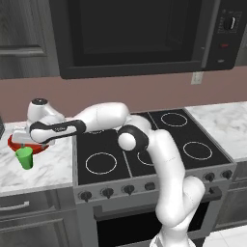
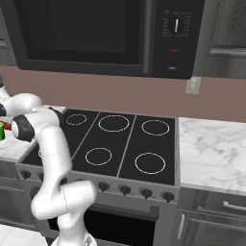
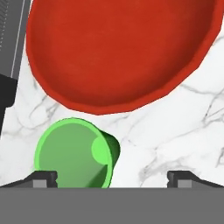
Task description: Pick the cup and bowl from the counter and place them on the counter next to the sink.
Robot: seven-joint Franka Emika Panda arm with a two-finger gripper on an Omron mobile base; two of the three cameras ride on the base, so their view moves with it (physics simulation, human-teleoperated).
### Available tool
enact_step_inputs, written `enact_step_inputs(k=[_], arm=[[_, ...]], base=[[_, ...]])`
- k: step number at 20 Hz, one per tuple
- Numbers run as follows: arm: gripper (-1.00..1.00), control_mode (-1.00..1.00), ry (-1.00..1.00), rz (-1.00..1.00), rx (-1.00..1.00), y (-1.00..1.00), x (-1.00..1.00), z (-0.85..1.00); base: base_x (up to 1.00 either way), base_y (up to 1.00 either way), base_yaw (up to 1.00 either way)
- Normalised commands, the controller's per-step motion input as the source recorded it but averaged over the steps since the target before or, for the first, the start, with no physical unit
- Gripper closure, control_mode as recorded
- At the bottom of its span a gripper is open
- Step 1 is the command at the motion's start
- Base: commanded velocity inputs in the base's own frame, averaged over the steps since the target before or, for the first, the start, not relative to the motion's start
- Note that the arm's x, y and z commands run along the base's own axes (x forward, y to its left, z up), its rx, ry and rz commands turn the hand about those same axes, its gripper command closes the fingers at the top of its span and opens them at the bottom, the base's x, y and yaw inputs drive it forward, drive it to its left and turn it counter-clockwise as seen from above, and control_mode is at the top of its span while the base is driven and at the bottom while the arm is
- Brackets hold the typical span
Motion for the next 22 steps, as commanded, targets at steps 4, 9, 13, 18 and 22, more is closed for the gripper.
enact_step_inputs(k=[4,9,13,18,22], arm=[[-1.0,-1.0,0.0,0.0,0.0,0.05,0.21,-0.13],[-1.0,-1.0,0.0,0.0,0.0,0.04,0.16,-0.07],[-1.0,-1.0,0.0,0.0,0.0,0.1,0.04,-0.15],[-1.0,-1.0,0.0,0.0,0.0,0.25,0.04,-0.2],[-1.0,-1.0,0.0,0.0,0.0,0.24,0.16,-0.14]], base=[[0.0,0.0,0.0],[0.0,0.0,0.0],[0.0,0.0,0.0],[0.0,0.0,0.0],[0.0,0.0,0.0]])
